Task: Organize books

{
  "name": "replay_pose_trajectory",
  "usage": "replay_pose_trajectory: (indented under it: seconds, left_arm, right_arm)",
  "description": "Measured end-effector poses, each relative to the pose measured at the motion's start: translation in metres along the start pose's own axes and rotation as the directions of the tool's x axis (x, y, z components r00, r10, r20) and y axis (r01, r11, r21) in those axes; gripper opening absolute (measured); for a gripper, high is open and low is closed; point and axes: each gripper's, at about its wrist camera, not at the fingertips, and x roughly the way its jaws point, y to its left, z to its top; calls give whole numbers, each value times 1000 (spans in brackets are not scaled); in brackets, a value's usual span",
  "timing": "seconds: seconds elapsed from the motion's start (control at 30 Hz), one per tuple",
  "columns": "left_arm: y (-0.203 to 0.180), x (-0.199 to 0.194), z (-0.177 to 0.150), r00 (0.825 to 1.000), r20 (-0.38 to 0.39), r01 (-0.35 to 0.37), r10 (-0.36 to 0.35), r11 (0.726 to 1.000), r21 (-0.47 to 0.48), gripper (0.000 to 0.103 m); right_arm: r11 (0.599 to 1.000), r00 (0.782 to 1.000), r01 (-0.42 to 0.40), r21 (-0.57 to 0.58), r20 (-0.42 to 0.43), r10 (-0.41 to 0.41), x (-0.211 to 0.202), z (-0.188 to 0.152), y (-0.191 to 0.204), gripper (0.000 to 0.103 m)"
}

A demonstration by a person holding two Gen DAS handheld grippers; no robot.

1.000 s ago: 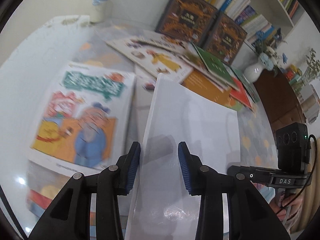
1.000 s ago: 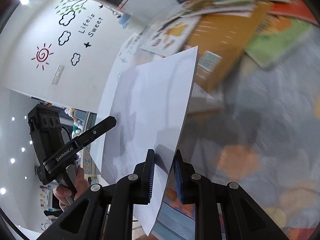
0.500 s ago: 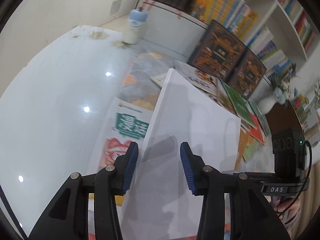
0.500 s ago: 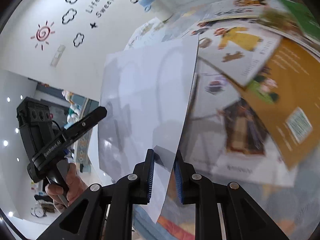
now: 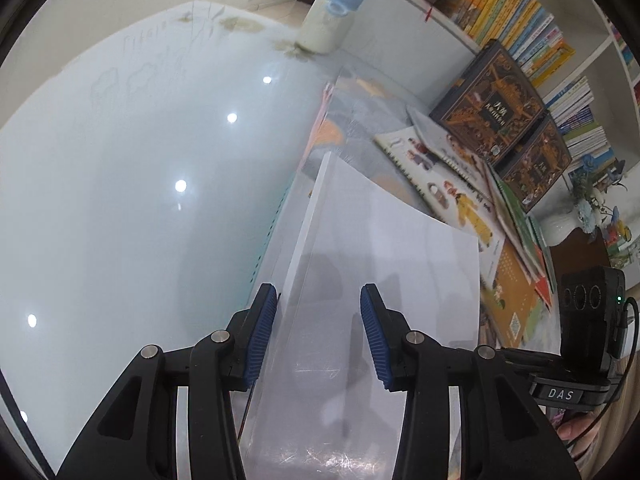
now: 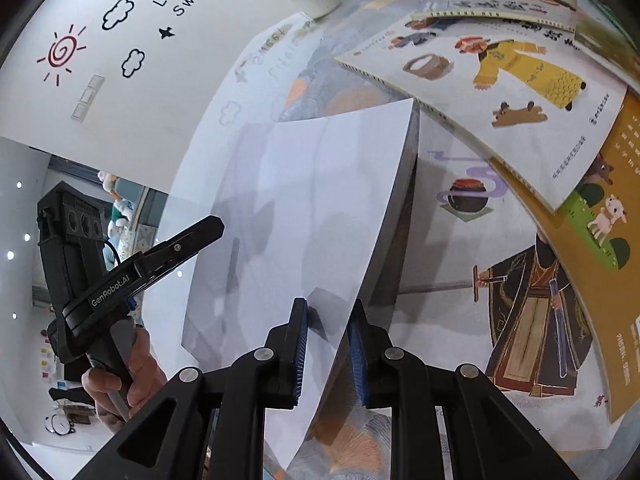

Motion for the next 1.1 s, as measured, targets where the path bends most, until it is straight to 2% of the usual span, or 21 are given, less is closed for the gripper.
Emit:
replay_pose_trajectory:
  seconds: [0.13,0.23,0.4,0.47,0.53,0.63,0.73,0.9,0.97,1.03,1.1]
  left_arm:
    - [6,3,-2,1000,7,4,-4,1000,-26,40]
    - [4,-1,1,999,26,-29,30,999,-29,40]
    - [-10,-6,1,999,27,-34,34,999,-3,42]
    - [-18,-7,-1,999,25,-39,39,999,6,42]
    - [-25,-9,-2,999,26,-41,41,999,14,42]
    - [-37,-9,-2,999,26,-43,43,999,30,42]
    - [-48,-10,-2,998,26,-53,52,998,40,42]
    - [-61,-14,-6,998,33,-53,51,998,42,42]
    - [-68,-16,-8,998,33,-58,56,997,51,42]
    - [-78,-16,-8,998,30,-59,57,996,72,42]
    - [-89,-16,-8,998,34,-57,54,994,90,42]
  right_arm:
    - [1000,1000,-12,5,2,12,4,1,-2,21]
    - [999,999,-39,32,19,39,5,3,-1,22]
    - [1000,999,28,-6,20,-28,5,2,9,24]
    - [999,999,34,-13,10,-34,5,2,8,28]
    - [1000,1000,25,-10,-5,-25,3,1,4,28]
    - [1000,1000,5,-11,-10,-5,-8,-1,-4,28]
    - [999,999,27,-32,23,-26,-23,-2,-6,28]
    - [1000,999,-5,-9,45,5,-43,-5,-23,29]
    - [999,998,24,-28,62,-22,-52,-7,-28,29]
    - [991,988,113,-69,117,-104,-67,-10,-31,29]
    - [961,951,251,-112,213,-224,-85,-17,-30,29]
